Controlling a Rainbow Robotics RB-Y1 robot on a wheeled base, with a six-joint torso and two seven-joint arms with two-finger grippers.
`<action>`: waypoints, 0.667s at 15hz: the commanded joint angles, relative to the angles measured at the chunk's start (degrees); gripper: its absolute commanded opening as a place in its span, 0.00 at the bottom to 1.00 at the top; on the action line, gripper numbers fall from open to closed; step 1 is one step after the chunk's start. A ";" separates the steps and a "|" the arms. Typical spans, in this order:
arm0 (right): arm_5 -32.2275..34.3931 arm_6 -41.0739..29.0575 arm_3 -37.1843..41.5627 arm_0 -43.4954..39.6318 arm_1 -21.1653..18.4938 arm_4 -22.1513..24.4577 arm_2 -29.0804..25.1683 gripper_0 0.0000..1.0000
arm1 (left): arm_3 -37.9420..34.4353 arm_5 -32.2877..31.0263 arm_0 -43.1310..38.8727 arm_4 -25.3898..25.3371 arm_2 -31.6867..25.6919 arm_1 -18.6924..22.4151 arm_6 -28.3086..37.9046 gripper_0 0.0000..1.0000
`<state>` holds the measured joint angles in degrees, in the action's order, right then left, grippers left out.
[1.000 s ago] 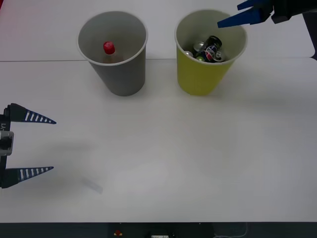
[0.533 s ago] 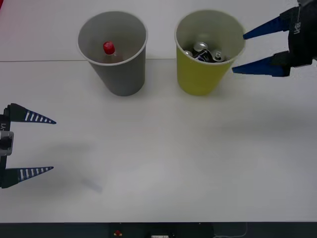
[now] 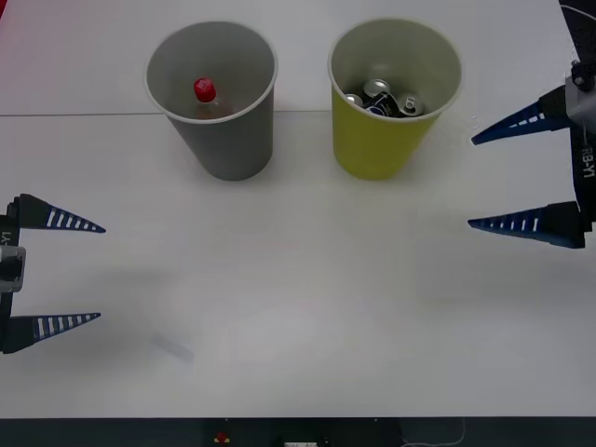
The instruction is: Put the can into the green bin and the plastic bottle into the gray bin
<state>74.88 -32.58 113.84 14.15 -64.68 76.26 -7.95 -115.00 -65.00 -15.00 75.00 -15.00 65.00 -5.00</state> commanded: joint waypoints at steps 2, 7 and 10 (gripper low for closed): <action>0.00 5.95 2.09 -7.03 0.00 -0.23 -2.42 1.00 | 0.00 0.00 0.00 0.00 0.00 0.00 0.00 1.00; 0.00 9.02 3.93 -14.50 0.00 -0.58 -4.79 1.00 | 0.00 0.00 0.00 0.00 0.00 0.00 0.00 1.00; 0.00 13.59 3.84 -16.52 0.87 -0.41 -5.14 1.00 | 0.00 0.00 0.00 0.00 0.00 0.00 0.00 1.00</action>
<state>74.88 -20.77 117.82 -1.97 -64.18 75.76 -12.88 -115.00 -65.00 -15.00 75.00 -15.00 65.00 -5.00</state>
